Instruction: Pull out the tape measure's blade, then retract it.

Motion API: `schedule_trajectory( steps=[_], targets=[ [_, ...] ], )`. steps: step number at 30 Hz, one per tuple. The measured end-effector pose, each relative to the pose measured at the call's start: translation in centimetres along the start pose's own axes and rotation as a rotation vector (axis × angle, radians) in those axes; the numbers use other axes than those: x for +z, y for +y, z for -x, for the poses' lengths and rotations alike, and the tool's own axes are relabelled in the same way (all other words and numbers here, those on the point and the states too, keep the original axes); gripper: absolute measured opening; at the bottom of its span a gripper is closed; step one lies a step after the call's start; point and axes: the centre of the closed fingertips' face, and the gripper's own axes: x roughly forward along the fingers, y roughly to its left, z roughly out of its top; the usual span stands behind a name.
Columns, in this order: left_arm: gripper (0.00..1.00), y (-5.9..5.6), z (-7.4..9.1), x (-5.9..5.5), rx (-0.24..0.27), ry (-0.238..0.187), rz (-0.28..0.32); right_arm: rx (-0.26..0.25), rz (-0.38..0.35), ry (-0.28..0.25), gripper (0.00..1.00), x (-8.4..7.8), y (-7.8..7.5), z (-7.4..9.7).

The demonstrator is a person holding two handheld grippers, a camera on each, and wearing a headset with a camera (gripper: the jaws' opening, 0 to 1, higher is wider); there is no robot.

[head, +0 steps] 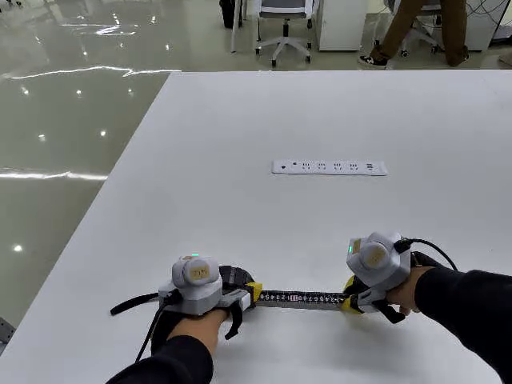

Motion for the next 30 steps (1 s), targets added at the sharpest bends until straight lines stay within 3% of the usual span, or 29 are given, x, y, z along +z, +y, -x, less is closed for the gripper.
schedule_trajectory(
  steps=[30],
  targets=[
    [0.6,0.1,0.0,0.1,-0.015,-0.012,0.013,0.005,-0.014,-0.045,0.12,1.6,0.4,-0.8]
  ],
)
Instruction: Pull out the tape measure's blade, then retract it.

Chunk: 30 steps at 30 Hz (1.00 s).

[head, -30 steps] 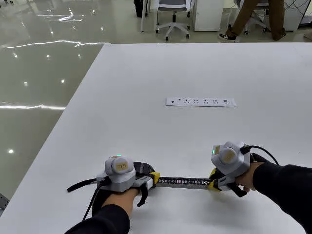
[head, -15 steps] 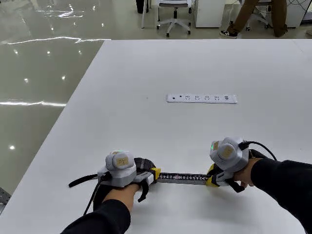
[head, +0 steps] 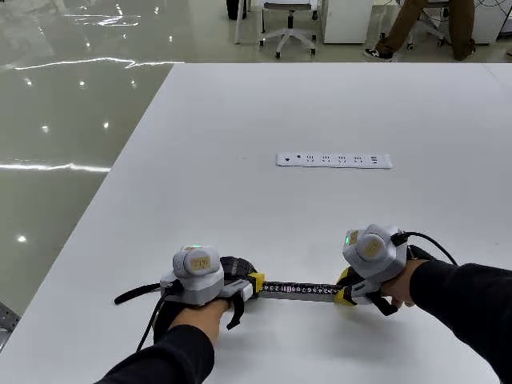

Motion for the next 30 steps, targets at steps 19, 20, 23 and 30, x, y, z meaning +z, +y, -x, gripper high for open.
schedule_trajectory(
  steps=[19,20,23,30],
  targets=[
    [0.6,0.0,0.0,0.0,-0.01,0.001,0.003,-0.006,-0.006,-0.036,0.12,1.3,0.3,-0.8],
    [0.6,0.0,0.0,0.0,-0.011,0.001,0.003,-0.005,-0.004,-0.037,0.12,1.4,0.3,-0.8],
    [0.6,0.1,0.0,0.0,-0.01,0.0,0.002,-0.004,-0.002,-0.04,0.12,1.5,0.3,-0.9],
    [0.6,0.1,0.1,0.0,-0.01,-0.001,0.0,0.001,0.009,-0.046,0.12,1.8,0.3,-1.1]
  ],
)
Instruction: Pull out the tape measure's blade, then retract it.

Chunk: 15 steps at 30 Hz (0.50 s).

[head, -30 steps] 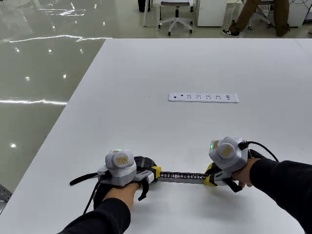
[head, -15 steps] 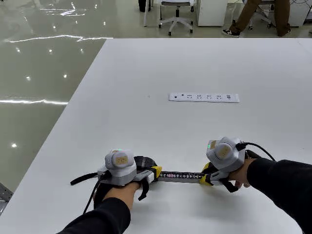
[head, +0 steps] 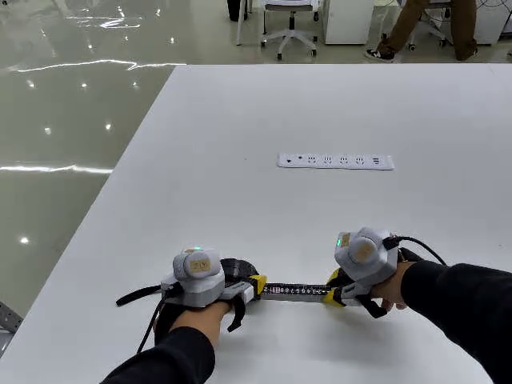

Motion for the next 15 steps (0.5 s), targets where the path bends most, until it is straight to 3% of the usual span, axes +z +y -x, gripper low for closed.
schedule_trajectory(
  steps=[15],
  targets=[
    [0.6,0.0,-0.01,0.0,-0.003,0.002,0.001,0.001,-0.002,-0.019,0.12,0.8,0.01,-0.6]
  ],
)
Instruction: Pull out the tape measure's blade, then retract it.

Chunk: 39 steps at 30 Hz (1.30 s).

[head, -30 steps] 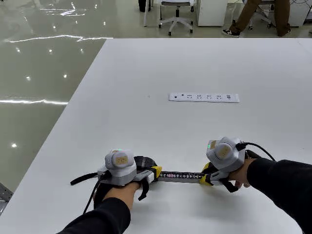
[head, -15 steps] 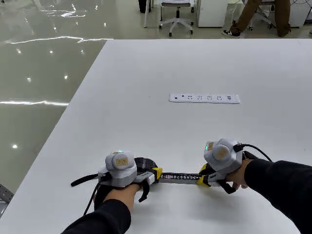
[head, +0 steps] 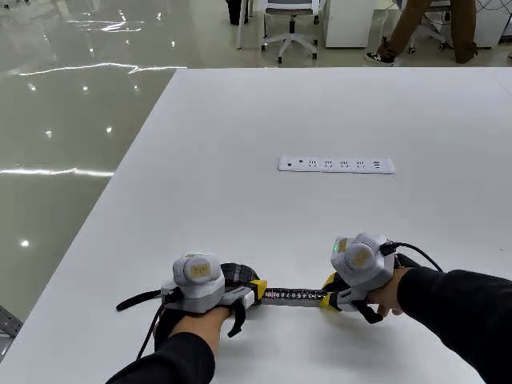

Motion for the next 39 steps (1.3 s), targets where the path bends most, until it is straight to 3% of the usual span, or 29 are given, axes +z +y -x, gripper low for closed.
schedule_trajectory(
  steps=[20,31,39],
  targets=[
    [0.6,-0.1,0.0,0.0,-0.006,0.003,0.005,0.0,0.004,-0.024,0.12,0.9,0.2,-0.5],
    [0.6,-0.1,0.0,0.0,-0.008,0.002,0.007,0.005,0.026,-0.063,0.11,2.6,1.1,-1.4],
    [0.6,-0.1,0.0,0.0,-0.008,0.0,0.008,0.011,0.02,-0.067,0.11,2.4,1.2,-1.2]
  ],
)
